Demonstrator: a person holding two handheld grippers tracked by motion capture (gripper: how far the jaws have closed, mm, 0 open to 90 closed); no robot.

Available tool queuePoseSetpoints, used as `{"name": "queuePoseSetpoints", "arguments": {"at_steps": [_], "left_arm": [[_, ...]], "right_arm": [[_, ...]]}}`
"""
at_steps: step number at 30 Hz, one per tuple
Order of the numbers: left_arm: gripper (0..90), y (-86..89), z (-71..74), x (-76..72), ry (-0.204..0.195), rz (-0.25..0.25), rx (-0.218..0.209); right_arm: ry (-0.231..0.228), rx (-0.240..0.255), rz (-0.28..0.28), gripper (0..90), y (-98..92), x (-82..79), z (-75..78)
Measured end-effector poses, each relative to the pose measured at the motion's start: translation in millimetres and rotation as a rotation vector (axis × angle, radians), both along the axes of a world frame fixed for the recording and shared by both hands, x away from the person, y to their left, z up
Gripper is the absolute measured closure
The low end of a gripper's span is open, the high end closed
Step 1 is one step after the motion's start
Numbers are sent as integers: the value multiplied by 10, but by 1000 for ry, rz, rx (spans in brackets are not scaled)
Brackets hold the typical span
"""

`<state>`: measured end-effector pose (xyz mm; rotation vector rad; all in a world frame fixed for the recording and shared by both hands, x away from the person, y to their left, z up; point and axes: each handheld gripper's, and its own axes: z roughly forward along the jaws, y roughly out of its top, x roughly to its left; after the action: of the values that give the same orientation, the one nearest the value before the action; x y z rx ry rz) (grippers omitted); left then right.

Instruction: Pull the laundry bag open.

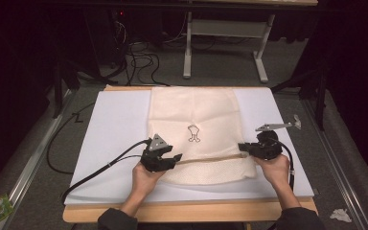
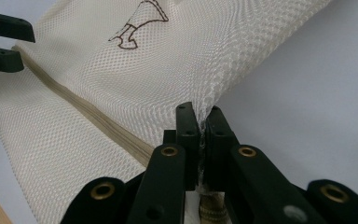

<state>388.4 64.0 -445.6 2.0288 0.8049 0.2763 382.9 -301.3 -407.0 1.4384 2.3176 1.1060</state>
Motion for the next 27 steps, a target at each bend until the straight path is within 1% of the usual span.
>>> {"name": "queuePoseSetpoints", "arguments": {"at_steps": [3, 5, 9, 12, 13, 14, 16, 20, 24, 27], "left_arm": [[496, -49, 8, 1, 3, -14, 3], [498, -120, 14, 0, 9, -26, -10], [501, -167, 22, 0, 9, -40, -10], [512, -238, 36, -8, 21, -57, -21], [517, -238, 36, -8, 21, -57, -21], [520, -273, 52, -20, 12, -67, -15], [524, -292, 59, -25, 12, -71, -21], [531, -373, 78, -40, 5, -89, -18], [534, -464, 71, -44, 9, -105, -15], [536, -496, 72, -43, 12, -113, -20]], "right_arm": [[-3, -1, 3, 882, 4, 2, 12], [-8, -3, 5, 882, 15, 7, 33], [-10, -4, 8, 882, 31, 10, 51], [-14, -6, 15, 881, 44, 14, 69], [-14, -6, 15, 881, 44, 14, 69], [-17, -4, 13, 882, 49, 14, 76], [-16, -3, 13, 882, 51, 13, 81], [-19, -6, 19, 882, 64, 20, 95], [-20, -1, 19, 882, 77, 22, 110], [-18, 2, 20, 882, 78, 22, 114]]}}
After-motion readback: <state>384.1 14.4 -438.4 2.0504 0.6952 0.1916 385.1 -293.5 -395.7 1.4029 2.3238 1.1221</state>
